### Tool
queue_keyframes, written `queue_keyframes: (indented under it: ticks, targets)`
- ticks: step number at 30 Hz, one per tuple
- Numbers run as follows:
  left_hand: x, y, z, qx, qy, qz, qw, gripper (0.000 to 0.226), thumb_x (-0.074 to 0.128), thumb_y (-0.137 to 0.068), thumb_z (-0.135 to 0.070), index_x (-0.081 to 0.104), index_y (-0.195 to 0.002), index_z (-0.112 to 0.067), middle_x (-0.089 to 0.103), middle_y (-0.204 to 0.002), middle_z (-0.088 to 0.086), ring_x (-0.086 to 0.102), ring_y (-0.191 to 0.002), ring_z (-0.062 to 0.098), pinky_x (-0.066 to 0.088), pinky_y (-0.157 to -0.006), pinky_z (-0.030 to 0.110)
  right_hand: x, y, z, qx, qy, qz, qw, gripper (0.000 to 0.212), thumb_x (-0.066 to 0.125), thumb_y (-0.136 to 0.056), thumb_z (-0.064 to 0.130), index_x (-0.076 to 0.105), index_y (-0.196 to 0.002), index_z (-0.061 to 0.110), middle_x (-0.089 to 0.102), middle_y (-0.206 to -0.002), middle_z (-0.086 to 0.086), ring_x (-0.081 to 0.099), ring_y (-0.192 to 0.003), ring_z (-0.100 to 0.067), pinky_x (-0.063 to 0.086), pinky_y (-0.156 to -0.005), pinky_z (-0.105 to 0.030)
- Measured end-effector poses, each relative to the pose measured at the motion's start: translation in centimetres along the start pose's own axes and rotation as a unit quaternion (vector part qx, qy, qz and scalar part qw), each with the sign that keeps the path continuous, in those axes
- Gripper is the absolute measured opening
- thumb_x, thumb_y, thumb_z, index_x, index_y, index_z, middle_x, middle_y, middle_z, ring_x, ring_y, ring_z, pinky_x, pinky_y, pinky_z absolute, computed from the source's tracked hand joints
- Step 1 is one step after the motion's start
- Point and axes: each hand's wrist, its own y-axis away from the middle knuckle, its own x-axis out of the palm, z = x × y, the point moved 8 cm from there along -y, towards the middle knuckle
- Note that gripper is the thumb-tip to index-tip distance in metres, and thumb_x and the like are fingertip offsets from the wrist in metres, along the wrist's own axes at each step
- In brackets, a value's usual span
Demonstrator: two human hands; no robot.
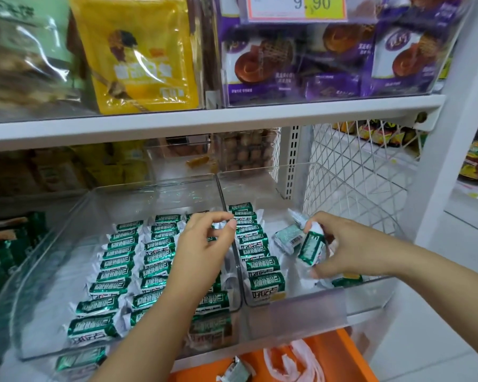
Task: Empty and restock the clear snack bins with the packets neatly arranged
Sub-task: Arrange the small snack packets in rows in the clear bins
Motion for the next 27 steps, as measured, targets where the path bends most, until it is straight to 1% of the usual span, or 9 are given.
queue_keyframes:
  ticks: [2, 7, 11, 14, 16, 19, 21, 23, 27]
  targets:
    - [0.0, 0.0, 0.0, -0.001, -0.001, -0.002, 1.0, 0.01, 0.055, -0.094, -0.03, 0.062, -0.095, -0.037, 0.053, -0.11, -0.016, 0.052, -0.086, -0.017, 0.041, -0.062, 0.0, 0.8, 0.3, 0.7, -0.012, 0.021, 0.003, 1.0, 0.059, 0.086, -0.063, 0.036, 0.046, -0.105, 0.032, 0.056, -0.081, 0.011, 0.052, -0.07, -0.003, 0.039, -0.055, -0.013]
    - [-0.1, 0.1, 0.1, -0.006, -0.005, 0.001, 1.0, 0.009, 0.055, -0.094, -0.033, 0.062, -0.098, -0.036, 0.053, -0.111, -0.017, 0.052, -0.087, -0.016, 0.04, -0.065, 0.0, 3.0, -0.4, 0.7, -0.018, 0.04, 0.039, 0.998, 0.046, 0.085, -0.06, 0.048, 0.051, -0.086, 0.03, 0.058, -0.077, 0.012, 0.051, -0.068, 0.0, 0.037, -0.057, -0.015]
    - [-0.2, 0.2, -0.1, -0.004, -0.007, -0.001, 1.0, 0.008, 0.056, -0.094, -0.032, 0.061, -0.094, -0.038, 0.053, -0.108, -0.016, 0.052, -0.083, -0.016, 0.039, -0.064, -0.001, 4.5, -1.1, 0.0, 0.014, 0.034, 0.125, 0.991, 0.043, 0.081, -0.066, 0.05, 0.062, -0.1, 0.032, 0.064, -0.106, 0.012, 0.059, -0.099, -0.007, 0.047, -0.093, -0.027]
    - [-0.2, 0.1, 0.0, -0.005, -0.006, -0.002, 1.0, 0.008, 0.056, -0.094, -0.033, 0.062, -0.097, -0.036, 0.054, -0.108, -0.015, 0.052, -0.082, -0.015, 0.04, -0.065, 0.0, 5.5, -1.8, -0.8, 0.05, -0.001, 0.171, 0.984, 0.051, 0.08, -0.07, 0.03, 0.062, -0.117, 0.031, 0.068, -0.113, -0.001, 0.062, -0.108, -0.016, 0.046, -0.1, -0.036]
    - [-0.2, 0.1, 0.1, -0.003, -0.005, -0.003, 1.0, 0.009, 0.056, -0.094, -0.033, 0.064, -0.099, -0.034, 0.055, -0.108, -0.013, 0.053, -0.082, -0.013, 0.04, -0.065, 0.001, 6.0, -2.1, -1.1, 0.061, 0.004, 0.199, 0.978, 0.055, 0.077, -0.068, 0.022, 0.061, -0.12, 0.028, 0.071, -0.103, -0.005, 0.065, -0.09, -0.016, 0.05, -0.088, -0.028]
    - [-0.2, 0.1, 0.1, 0.0, 0.004, -0.003, 1.0, 0.01, 0.057, -0.094, -0.031, 0.064, -0.1, -0.031, 0.056, -0.108, -0.01, 0.053, -0.081, -0.011, 0.041, -0.064, 0.002, 6.3, -2.1, -1.2, 0.073, -0.019, 0.202, 0.977, 0.038, 0.074, -0.076, 0.011, 0.062, -0.11, 0.024, 0.055, -0.063, -0.005, 0.045, -0.054, -0.012, 0.035, -0.054, -0.019]
    - [-0.2, 0.1, 0.1, 0.001, 0.007, -0.002, 1.0, 0.009, 0.056, -0.094, -0.031, 0.064, -0.099, -0.031, 0.055, -0.108, -0.01, 0.053, -0.079, -0.013, 0.041, -0.062, 0.002, 6.4, -2.5, -1.0, 0.061, -0.015, 0.168, 0.984, 0.024, 0.075, -0.079, 0.014, 0.065, -0.1, 0.017, 0.053, -0.057, 0.004, 0.044, -0.047, -0.005, 0.034, -0.049, -0.015]
    - [-0.2, 0.1, 0.1, 0.0, 0.012, -0.002, 1.0, 0.009, 0.057, -0.094, -0.03, 0.064, -0.099, -0.03, 0.055, -0.107, -0.009, 0.052, -0.077, -0.014, 0.041, -0.061, 0.002, 6.6, -3.0, -0.5, 0.029, 0.068, 0.131, 0.989, 0.014, 0.077, -0.078, 0.024, 0.065, -0.081, 0.019, 0.055, -0.053, 0.012, 0.045, -0.048, 0.001, 0.035, -0.05, -0.012]
    - [-0.2, 0.1, 0.1, 0.001, 0.015, 0.0, 1.0, 0.01, 0.057, -0.094, -0.03, 0.065, -0.1, -0.03, 0.055, -0.108, -0.009, 0.052, -0.078, -0.014, 0.041, -0.06, 0.002, 7.1, -3.4, 0.3, 0.01, 0.128, 0.113, 0.985, 0.034, 0.076, -0.077, 0.035, 0.054, -0.057, 0.019, 0.049, -0.052, 0.009, 0.04, -0.048, -0.002, 0.031, -0.045, -0.013]
